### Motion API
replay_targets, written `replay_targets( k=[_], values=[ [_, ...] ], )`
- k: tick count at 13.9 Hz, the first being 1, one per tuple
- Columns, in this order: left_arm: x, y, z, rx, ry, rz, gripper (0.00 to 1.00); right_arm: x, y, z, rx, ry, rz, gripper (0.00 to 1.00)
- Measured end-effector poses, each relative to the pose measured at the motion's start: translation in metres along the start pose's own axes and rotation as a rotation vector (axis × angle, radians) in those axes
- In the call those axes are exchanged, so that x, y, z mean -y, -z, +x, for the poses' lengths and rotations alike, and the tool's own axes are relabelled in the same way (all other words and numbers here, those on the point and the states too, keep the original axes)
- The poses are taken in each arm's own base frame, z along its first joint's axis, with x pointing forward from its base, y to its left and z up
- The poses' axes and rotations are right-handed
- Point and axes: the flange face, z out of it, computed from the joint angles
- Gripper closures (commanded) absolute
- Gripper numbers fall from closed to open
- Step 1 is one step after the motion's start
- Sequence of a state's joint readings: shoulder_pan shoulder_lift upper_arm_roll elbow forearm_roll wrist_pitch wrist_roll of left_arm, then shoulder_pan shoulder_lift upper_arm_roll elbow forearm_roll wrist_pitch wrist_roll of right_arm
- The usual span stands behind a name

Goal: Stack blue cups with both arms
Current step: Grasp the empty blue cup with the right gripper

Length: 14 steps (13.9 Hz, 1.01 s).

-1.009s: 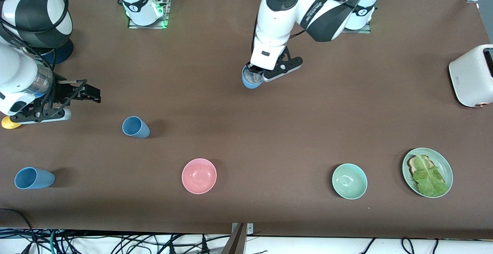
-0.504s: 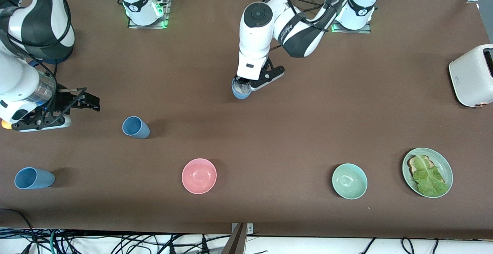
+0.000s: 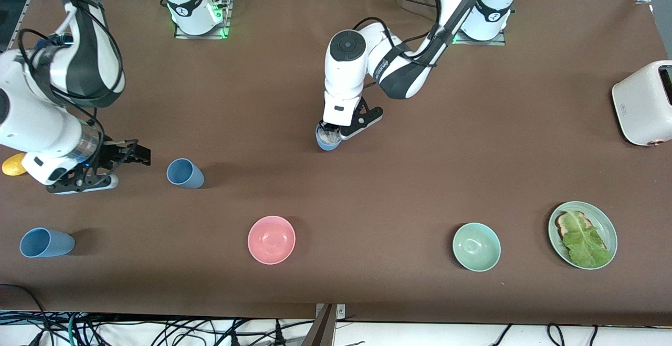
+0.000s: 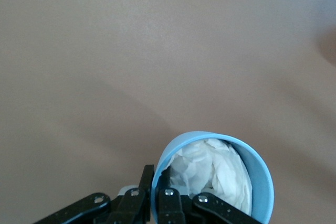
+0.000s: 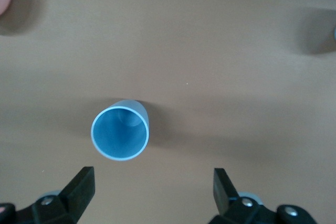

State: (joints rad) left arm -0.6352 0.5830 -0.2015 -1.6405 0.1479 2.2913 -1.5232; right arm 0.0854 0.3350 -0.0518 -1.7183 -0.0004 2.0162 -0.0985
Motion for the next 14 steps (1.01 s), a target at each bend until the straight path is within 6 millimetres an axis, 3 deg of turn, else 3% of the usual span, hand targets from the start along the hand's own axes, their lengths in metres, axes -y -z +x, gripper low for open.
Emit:
replay_targets(
  k=[4, 7, 8, 9, 11, 13, 14],
  values=[
    [0.002, -0.034, 0.007, -0.027, -0.003, 0.009, 1.00, -0.005, -0.049, -0.009, 0.005, -0.001, 0.000, 0.00],
    [0.002, -0.042, 0.006, -0.028, -0.004, 0.016, 1.00, -0.009, -0.074, -0.010, 0.018, -0.016, 0.015, 0.01],
    [0.002, -0.042, 0.007, -0.029, -0.004, 0.016, 0.92, -0.009, -0.078, -0.009, 0.018, -0.020, 0.022, 0.01],
    [0.002, -0.042, 0.009, -0.032, -0.003, 0.016, 0.71, -0.009, -0.082, -0.008, 0.013, -0.022, 0.025, 0.01],
    [0.002, -0.041, 0.014, -0.038, 0.002, 0.015, 0.46, -0.009, -0.090, -0.005, -0.001, -0.024, 0.025, 0.02],
    [-0.001, -0.037, 0.016, -0.042, 0.001, 0.006, 0.35, -0.008, -0.100, -0.003, -0.002, -0.022, 0.025, 0.04],
    [-0.002, -0.036, 0.017, -0.043, 0.000, 0.002, 0.22, -0.007, -0.105, -0.002, -0.002, -0.022, 0.027, 0.04]
  ],
)
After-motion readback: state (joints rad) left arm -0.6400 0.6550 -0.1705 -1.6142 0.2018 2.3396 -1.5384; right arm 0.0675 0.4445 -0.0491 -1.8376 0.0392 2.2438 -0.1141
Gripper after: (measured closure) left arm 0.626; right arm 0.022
